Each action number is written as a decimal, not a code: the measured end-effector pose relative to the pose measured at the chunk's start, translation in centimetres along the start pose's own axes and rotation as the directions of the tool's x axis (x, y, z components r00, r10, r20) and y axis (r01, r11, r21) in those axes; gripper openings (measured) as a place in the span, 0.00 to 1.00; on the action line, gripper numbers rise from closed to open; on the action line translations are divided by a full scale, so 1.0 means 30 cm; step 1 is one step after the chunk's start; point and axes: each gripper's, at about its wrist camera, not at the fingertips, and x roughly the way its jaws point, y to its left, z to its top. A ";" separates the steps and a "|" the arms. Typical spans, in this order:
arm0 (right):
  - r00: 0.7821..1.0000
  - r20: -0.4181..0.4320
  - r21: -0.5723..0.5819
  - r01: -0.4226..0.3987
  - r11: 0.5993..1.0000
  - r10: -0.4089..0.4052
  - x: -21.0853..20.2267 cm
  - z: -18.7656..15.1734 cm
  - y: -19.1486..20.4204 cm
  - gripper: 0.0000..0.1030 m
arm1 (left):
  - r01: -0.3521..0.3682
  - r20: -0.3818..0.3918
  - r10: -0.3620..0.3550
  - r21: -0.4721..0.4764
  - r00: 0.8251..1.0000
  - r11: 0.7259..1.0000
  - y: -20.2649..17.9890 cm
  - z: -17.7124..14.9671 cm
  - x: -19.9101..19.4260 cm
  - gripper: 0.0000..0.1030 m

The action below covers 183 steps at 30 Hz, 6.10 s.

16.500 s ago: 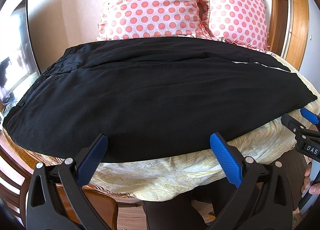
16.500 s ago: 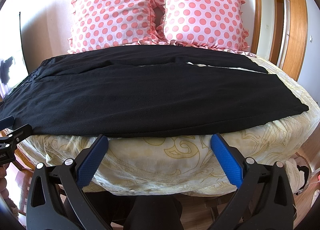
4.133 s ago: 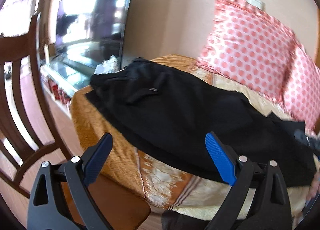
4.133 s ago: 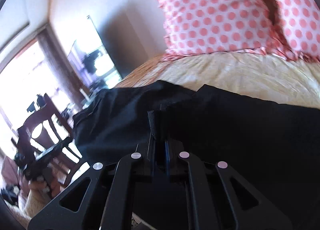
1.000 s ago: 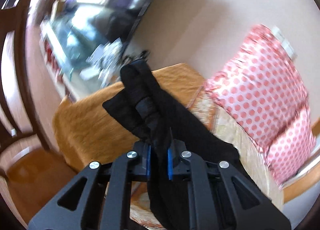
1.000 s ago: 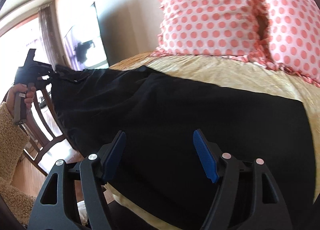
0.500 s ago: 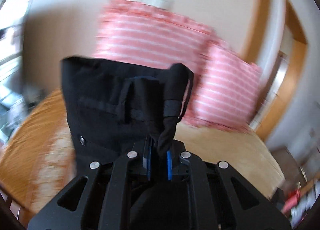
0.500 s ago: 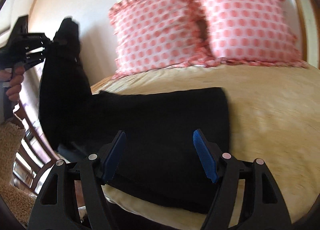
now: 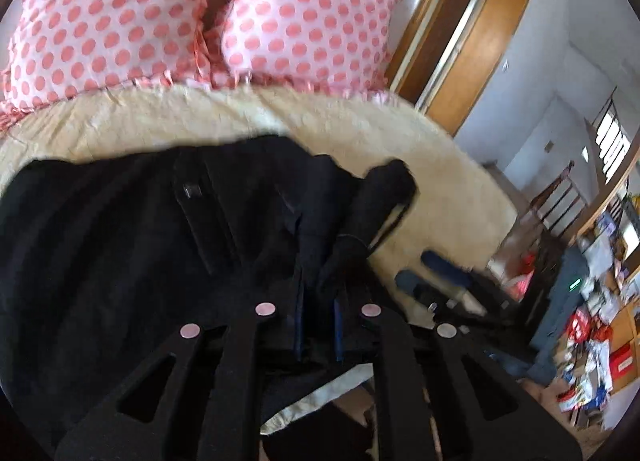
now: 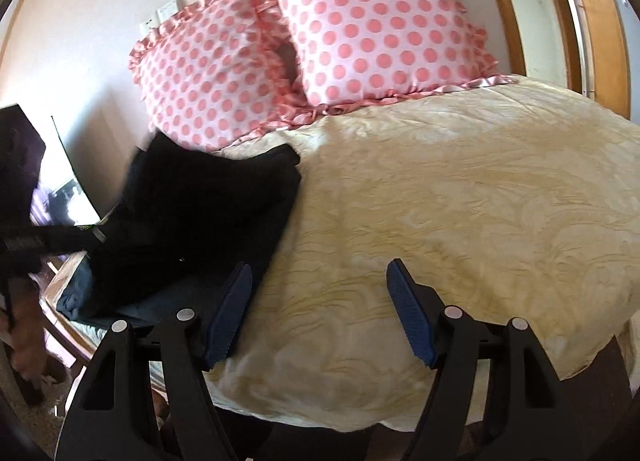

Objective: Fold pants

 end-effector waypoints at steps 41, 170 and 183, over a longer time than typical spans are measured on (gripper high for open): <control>0.970 -0.234 -0.359 -0.150 0.921 0.066 0.147 0.043 0.442 0.70 | -0.453 0.068 0.455 -0.041 0.888 0.891 0.302 -0.281 -0.165 0.94; 0.987 -0.148 -0.309 0.020 0.951 -0.069 0.366 0.307 0.284 0.93 | -0.421 0.008 0.427 -0.148 0.904 0.895 0.510 0.039 -0.081 0.98; 0.980 -0.179 -0.231 0.038 0.972 -0.081 0.278 0.067 0.327 0.94 | -0.547 0.013 0.552 -0.109 0.834 0.830 0.435 -0.261 -0.182 0.98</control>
